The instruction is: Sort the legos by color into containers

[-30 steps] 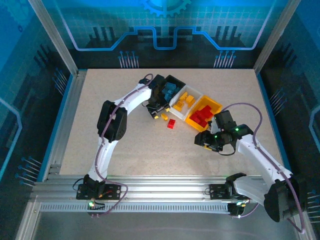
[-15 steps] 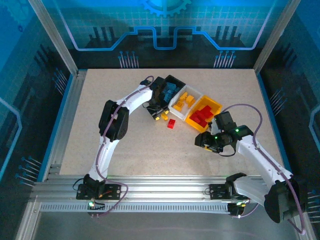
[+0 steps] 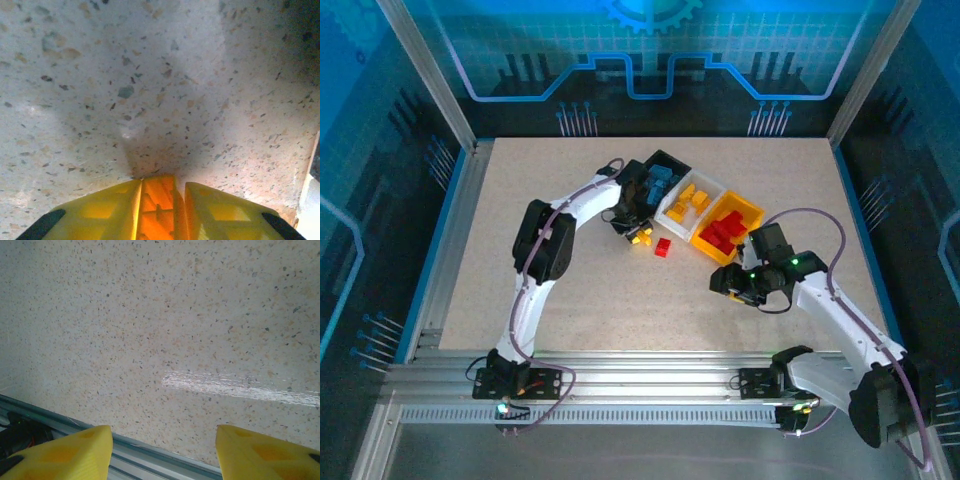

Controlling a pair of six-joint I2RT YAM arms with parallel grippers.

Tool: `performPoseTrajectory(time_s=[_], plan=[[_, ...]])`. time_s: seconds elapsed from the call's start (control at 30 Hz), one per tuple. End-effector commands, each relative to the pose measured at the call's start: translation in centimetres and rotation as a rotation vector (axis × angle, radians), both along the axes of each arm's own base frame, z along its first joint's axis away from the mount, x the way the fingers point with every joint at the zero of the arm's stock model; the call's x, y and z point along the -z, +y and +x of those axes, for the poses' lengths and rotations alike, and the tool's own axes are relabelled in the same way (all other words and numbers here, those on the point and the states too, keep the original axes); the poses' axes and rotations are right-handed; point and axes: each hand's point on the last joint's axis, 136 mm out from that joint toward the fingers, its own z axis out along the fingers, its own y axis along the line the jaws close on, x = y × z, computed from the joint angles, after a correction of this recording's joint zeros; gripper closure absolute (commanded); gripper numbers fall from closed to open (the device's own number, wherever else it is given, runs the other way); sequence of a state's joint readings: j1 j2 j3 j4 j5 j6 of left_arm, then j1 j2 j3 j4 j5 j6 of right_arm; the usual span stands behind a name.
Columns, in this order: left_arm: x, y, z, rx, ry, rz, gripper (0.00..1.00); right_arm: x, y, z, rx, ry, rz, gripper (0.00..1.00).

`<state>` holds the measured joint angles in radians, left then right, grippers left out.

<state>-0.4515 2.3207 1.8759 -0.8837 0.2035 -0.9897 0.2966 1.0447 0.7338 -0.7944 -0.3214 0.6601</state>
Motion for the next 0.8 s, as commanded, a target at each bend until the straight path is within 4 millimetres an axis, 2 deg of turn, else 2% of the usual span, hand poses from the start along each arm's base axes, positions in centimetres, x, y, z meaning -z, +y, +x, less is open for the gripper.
performPoseTrajectory(time_s=[0.0,0.17,0.37,0.63,0.77], plan=[[-1.4,0.4,-0.9,-0.008,0.009,-0.037,0.74,0.1,0.1,-0.5,0.004,0.007,0.003,0.41],[-3.1,0.8,-1.0,-0.034,-0.034,-0.089,0.78,0.0,0.2,-0.4,0.007,0.003,0.005,0.41],[-6.5,-0.1,-0.4,-0.073,-0.104,-0.19,0.78,0.3,0.4,-0.2,0.009,0.011,0.011,0.41],[-12.4,-3.9,3.9,-0.1,-0.22,-0.337,0.78,0.5,0.4,-0.1,0.015,0.019,0.013,0.41],[-13.1,-6.0,6.1,-0.098,-0.243,-0.356,0.78,0.8,0.3,-0.5,0.028,0.022,0.019,0.41]])
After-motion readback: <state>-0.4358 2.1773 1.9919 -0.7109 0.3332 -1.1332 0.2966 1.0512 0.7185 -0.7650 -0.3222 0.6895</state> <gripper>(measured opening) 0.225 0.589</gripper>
